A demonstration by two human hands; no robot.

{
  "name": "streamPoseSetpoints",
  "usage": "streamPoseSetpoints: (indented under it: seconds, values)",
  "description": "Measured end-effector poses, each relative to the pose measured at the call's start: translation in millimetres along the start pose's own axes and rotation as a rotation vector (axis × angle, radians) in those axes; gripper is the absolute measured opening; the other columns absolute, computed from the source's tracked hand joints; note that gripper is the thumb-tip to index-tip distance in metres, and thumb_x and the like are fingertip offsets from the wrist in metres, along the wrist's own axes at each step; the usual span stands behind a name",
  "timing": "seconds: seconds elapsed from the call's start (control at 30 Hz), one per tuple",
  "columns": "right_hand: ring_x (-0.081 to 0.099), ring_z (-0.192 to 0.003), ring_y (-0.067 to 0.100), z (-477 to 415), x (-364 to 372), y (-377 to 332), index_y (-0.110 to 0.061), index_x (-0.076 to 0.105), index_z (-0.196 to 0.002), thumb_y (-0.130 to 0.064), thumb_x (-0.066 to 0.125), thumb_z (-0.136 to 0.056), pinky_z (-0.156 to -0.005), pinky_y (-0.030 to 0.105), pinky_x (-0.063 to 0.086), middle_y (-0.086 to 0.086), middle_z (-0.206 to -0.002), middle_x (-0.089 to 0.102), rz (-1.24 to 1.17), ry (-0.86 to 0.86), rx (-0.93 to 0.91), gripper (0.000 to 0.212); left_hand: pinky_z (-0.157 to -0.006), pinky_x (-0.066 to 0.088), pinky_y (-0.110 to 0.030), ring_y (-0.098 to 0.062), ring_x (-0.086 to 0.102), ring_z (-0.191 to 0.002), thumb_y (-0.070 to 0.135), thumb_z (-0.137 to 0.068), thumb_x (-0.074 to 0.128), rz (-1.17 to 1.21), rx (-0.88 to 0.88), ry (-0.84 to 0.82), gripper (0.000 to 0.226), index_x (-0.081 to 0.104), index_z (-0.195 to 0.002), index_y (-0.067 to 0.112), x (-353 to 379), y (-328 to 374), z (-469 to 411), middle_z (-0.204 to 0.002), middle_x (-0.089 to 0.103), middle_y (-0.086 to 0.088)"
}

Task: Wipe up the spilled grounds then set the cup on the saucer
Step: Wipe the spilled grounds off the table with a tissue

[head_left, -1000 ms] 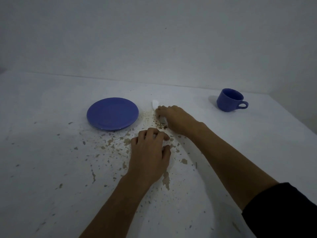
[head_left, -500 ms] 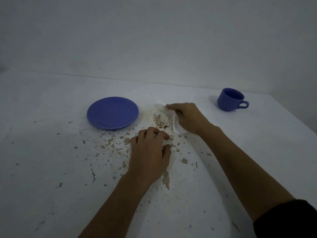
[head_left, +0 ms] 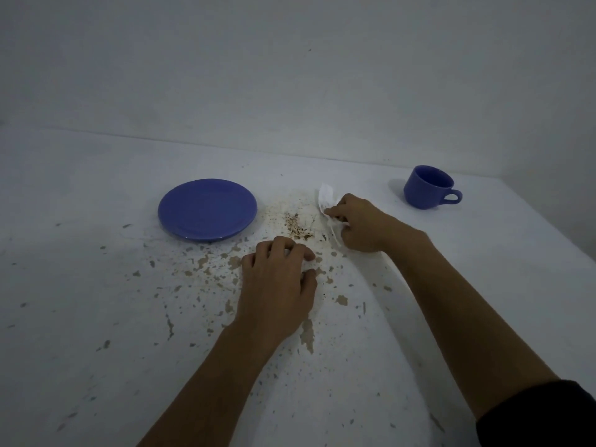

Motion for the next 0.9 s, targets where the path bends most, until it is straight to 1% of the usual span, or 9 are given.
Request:
streamPoseSetpoints:
  seconds: [0.13,0.27,0.4,0.5,0.6,0.67,0.73,0.8,0.9]
  values:
    - [0.058,-0.104,0.022,1,-5,6,-0.014,0.065,-0.12,-0.022,0.059,-0.091,-0.089,0.029,0.043,0.009,-0.121,0.064,-0.014,0.016,0.015,0.031,-0.092,0.035,-0.037,-0.019,0.047,-0.111,0.034,-0.088,0.05,0.004,-0.006,-0.014,0.024,0.06,-0.11,0.029,0,0,0,-0.12,0.056,0.005]
    - [0.056,-0.103,0.019,12,3,-2,-0.015,0.07,-0.112,-0.019,0.061,-0.09,-0.085,0.023,0.041,0.006,-0.119,0.064,-0.035,0.163,-0.036,0.024,-0.093,0.035,-0.037,-0.018,0.047,-0.112,0.036,-0.089,0.051,0.0,-0.011,-0.022,0.025,0.06,-0.111,0.029,0,0,1,-0.122,0.056,0.005]
    - [0.062,-0.106,0.026,27,19,-18,-0.01,0.063,-0.121,-0.013,0.046,-0.097,-0.096,0.034,0.049,0.012,-0.124,0.065,-0.052,0.187,-0.041,0.03,-0.094,0.036,-0.037,-0.018,0.047,-0.114,0.036,-0.089,0.051,-0.007,-0.018,-0.029,0.026,0.06,-0.112,0.029,1,0,1,-0.123,0.055,0.005]
    - [0.061,-0.111,0.031,33,30,-27,-0.006,0.058,-0.126,-0.006,0.048,-0.095,-0.098,0.04,0.047,0.014,-0.128,0.062,0.009,0.185,-0.139,0.033,-0.094,0.036,-0.037,-0.019,0.047,-0.115,0.035,-0.089,0.052,-0.002,-0.024,-0.027,0.025,0.06,-0.111,0.029,1,0,0,-0.123,0.055,0.004]
    - [0.066,-0.097,0.035,25,28,-24,-0.004,0.065,-0.114,-0.004,0.05,-0.093,-0.085,0.041,0.052,0.018,-0.113,0.068,-0.03,0.291,-0.105,0.026,-0.095,0.035,-0.037,-0.019,0.046,-0.116,0.035,-0.089,0.051,0.001,-0.022,-0.034,0.026,0.06,-0.112,0.03,1,0,0,-0.124,0.054,0.004]
    - [0.065,-0.082,0.036,13,28,-23,0.0,0.066,-0.098,-0.005,0.049,-0.093,-0.066,0.032,0.043,0.019,-0.096,0.068,-0.047,0.331,-0.04,0.019,-0.095,0.035,-0.038,-0.019,0.046,-0.116,0.035,-0.089,0.051,0.002,-0.014,-0.034,0.026,0.059,-0.113,0.03,1,0,0,-0.124,0.054,0.004]
    - [0.065,-0.081,0.034,7,30,-28,-0.001,0.066,-0.095,-0.007,0.05,-0.093,-0.063,0.027,0.033,0.018,-0.093,0.069,-0.035,0.342,0.007,0.018,-0.095,0.035,-0.038,-0.019,0.046,-0.116,0.035,-0.089,0.052,0.008,-0.013,-0.035,0.026,0.06,-0.113,0.03,1,1,1,-0.123,0.055,0.004]
    - [0.066,-0.088,0.033,12,31,-37,-0.003,0.067,-0.105,-0.009,0.052,-0.092,-0.068,0.027,0.043,0.016,-0.101,0.07,-0.007,0.341,-0.036,0.021,-0.095,0.035,-0.038,-0.019,0.047,-0.116,0.035,-0.089,0.051,-0.004,-0.014,-0.034,0.027,0.059,-0.113,0.03,1,0,1,-0.124,0.055,0.003]
    - [0.062,-0.108,0.032,29,36,-44,-0.007,0.059,-0.124,-0.006,0.057,-0.089,-0.094,0.042,0.05,0.015,-0.126,0.062,0.018,0.224,-0.138,0.035,-0.096,0.035,-0.039,-0.021,0.046,-0.117,0.036,-0.089,0.05,-0.042,-0.01,-0.048,0.03,0.058,-0.117,0.027,2,-1,0,-0.127,0.054,0.001]
Point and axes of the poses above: each hand's wrist, its own z-axis away from the middle knuckle, its own x-axis out of the palm, y = z × x, the point moved 3 cm from there along -z, towards the middle knuckle
